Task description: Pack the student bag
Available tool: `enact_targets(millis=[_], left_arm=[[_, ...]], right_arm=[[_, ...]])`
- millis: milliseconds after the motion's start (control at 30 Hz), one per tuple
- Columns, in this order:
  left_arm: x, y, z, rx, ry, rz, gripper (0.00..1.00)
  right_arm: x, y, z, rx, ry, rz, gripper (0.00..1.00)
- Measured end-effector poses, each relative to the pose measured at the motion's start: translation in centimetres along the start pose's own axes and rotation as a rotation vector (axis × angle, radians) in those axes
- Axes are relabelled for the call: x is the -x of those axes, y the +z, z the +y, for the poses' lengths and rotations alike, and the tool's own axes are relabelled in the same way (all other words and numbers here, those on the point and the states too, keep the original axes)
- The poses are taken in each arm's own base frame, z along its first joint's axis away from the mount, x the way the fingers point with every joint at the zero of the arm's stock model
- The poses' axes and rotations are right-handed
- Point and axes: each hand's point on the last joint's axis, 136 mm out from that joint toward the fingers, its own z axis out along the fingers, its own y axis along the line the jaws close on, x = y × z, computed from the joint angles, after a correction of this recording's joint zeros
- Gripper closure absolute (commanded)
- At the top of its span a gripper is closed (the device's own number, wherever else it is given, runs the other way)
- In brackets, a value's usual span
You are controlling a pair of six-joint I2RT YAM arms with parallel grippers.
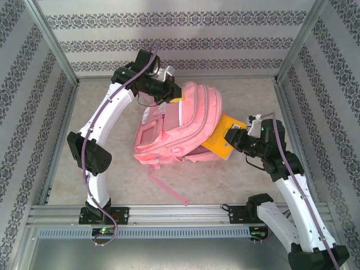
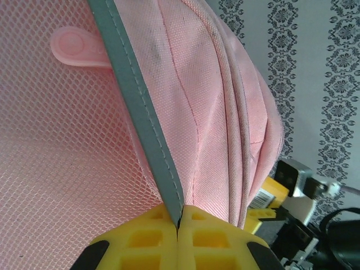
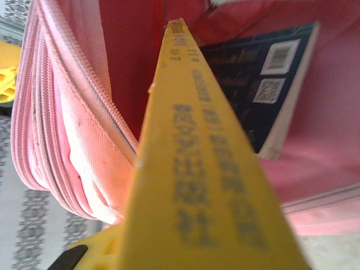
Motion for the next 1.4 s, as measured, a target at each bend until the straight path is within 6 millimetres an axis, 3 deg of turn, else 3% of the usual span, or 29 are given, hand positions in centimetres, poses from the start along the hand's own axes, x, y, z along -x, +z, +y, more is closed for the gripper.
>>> enact_targets(millis=[167,267,433,600,767,833,900,1100,1267,1400], left_arm=[[-0.3,0.3,0.0,-0.018,-0.01,0.018,1.0],[-0.1,0.3,-0.2,-0.026,-0.01,0.013,1.0],[0.0,0.3,-0.3,-0.029,-0.021,0.01,1.0],[0.0,0.3,-0.3,-0.03,-0.027,0.01,1.0],[0.1,0.3,-0.1,-0.024,-0.028,0.006,1.0],[0.3,0.1,0.2,-0.012,-0.035,-0.003,1.0],[0.6,0.0,0.6,0.003,-0.04,-0.017,1.0],[0.7,0.5,1.9,0.025,-0.072,-0.038,1.0],[0.0,2.5,4.8,0.039,-0.16,-0.03,1.0],[-0.2,3.8,4.9,0.031,-0.175,-0.035,1.0]], right_arm=[[0.3,2.7,0.4,0.056,0.062,0.076,1.0],[0.5,4.9,-0.5,0.043,0.084,0.128,1.0],[0.3,10.2,-2.5,0.044,0.147,0.268,1.0],[-1.1,15.1,-1.5,0.104,0.115,0.428,1.0],[-2.4,18.2,0.4,0.109,0.034,0.467,0.62],[-2.2,18.1,0.0,0.084,0.029,0.438,0.47],[-1.2,16.9,-0.8,0.053,0.026,0.376,0.39],[5.1,9.1,-1.5,-0.037,-0.037,0.056,0.31],[5.1,5.7,-1.5,-0.109,-0.105,-0.036,0.33],[4.3,3.5,-3.3,-0.213,-0.132,-0.086,0.36]])
